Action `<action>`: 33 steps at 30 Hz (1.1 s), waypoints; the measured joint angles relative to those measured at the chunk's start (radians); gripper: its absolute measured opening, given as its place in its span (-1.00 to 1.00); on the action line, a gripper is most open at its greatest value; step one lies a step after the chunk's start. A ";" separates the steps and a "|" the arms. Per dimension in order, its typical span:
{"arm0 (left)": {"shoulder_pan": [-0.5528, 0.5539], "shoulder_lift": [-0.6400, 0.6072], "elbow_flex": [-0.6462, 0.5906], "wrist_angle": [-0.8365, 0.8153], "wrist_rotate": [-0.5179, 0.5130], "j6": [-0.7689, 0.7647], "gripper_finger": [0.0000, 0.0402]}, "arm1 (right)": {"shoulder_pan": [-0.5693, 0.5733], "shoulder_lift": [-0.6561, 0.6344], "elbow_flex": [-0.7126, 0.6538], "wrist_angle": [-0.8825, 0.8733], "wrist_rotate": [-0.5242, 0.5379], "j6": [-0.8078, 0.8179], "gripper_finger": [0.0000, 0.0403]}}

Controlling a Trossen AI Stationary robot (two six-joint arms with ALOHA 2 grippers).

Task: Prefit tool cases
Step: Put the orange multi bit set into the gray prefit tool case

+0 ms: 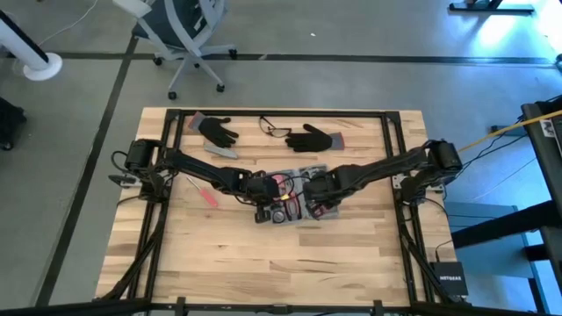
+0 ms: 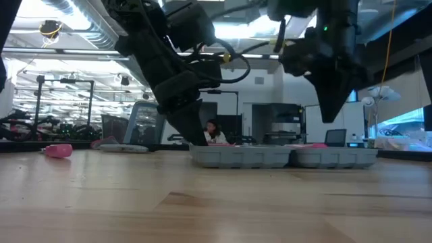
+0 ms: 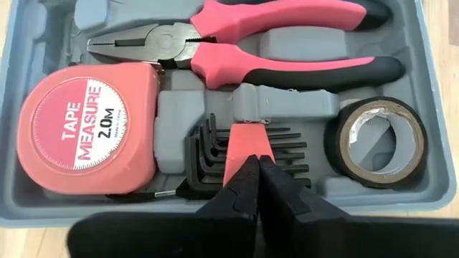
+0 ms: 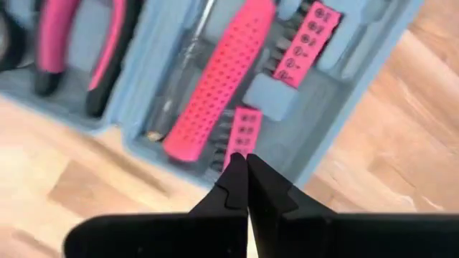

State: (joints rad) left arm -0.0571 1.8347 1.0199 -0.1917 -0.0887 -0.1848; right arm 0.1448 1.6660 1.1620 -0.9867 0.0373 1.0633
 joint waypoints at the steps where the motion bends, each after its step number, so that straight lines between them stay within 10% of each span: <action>1: -0.001 0.000 0.000 0.000 0.000 0.000 -1.00 | 0.000 -0.005 0.002 -0.006 -0.002 -0.001 -1.00; 15: -0.002 0.000 0.000 -0.006 -0.001 -0.025 -1.00 | 0.020 0.184 -0.136 0.270 -0.033 0.027 -1.00; 33: -0.002 0.000 0.000 -0.006 0.000 -0.029 -1.00 | -0.085 0.004 0.007 0.055 0.016 -0.149 -1.00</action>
State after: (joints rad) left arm -0.0589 1.8351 1.0199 -0.1974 -0.0883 -0.2138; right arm 0.0598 1.6704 1.1694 -0.9316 0.0534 0.9144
